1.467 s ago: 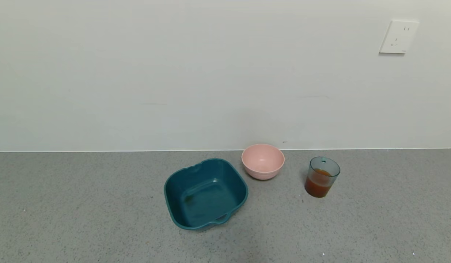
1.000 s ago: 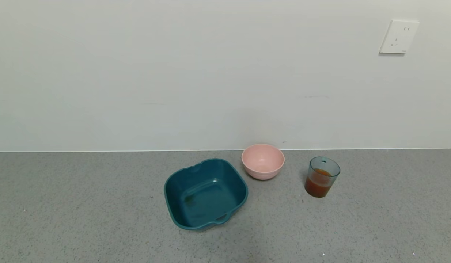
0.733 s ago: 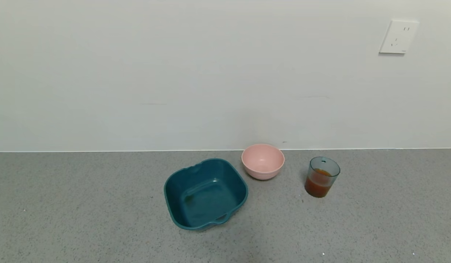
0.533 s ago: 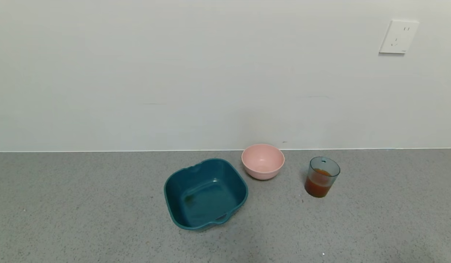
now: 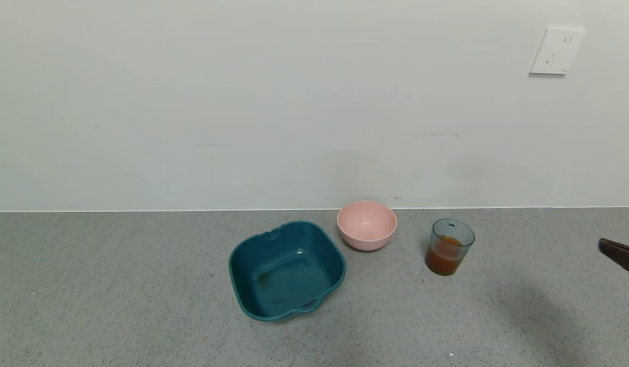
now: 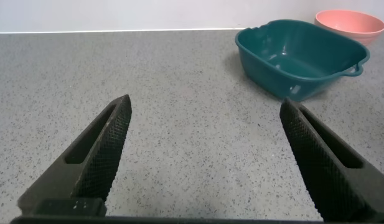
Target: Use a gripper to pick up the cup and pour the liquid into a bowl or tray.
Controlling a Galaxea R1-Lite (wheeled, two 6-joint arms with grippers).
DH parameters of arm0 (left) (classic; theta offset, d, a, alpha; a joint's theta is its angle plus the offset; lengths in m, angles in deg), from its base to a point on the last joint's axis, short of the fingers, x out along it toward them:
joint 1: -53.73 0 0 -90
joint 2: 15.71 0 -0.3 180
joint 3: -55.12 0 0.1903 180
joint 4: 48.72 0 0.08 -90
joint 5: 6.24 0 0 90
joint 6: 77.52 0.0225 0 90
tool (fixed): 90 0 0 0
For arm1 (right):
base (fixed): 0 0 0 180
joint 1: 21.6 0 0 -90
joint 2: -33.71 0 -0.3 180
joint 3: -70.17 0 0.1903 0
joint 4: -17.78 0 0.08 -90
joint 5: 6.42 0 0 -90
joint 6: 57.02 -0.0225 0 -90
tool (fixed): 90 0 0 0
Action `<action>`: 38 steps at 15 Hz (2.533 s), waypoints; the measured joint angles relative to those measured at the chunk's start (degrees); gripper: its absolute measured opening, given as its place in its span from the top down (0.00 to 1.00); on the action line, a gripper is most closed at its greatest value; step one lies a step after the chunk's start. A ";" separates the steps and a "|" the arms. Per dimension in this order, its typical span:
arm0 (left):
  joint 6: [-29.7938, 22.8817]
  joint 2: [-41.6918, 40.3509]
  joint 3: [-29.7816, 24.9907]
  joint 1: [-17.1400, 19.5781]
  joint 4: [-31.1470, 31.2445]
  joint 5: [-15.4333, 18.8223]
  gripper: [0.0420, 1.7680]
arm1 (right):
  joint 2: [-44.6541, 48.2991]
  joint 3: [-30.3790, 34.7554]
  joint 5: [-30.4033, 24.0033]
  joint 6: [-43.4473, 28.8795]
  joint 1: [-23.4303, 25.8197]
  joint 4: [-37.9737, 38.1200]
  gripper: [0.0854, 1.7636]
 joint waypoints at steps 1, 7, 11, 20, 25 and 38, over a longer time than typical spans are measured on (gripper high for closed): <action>0.00 0.00 0.00 0.00 0.00 0.00 0.03 | -3.36 0.24 0.11 -0.09 -1.35 -1.23 0.03; 0.00 0.00 0.00 0.00 0.00 0.00 0.03 | -19.19 6.94 3.39 -2.57 -9.09 -13.99 0.03; 0.00 0.00 0.00 0.00 0.00 0.00 0.03 | -29.22 10.14 4.06 -4.79 -11.65 -22.30 0.03; 0.00 0.00 0.00 0.00 0.02 0.00 0.03 | -51.41 11.08 7.36 -5.45 -12.76 -46.17 0.03; 0.00 0.00 0.00 0.00 0.02 0.00 0.03 | -59.83 9.07 8.46 -5.58 -12.93 -55.76 0.03; 0.00 0.00 0.00 0.00 0.00 0.00 0.03 | -70.69 0.63 10.70 -5.53 -12.71 -65.05 0.03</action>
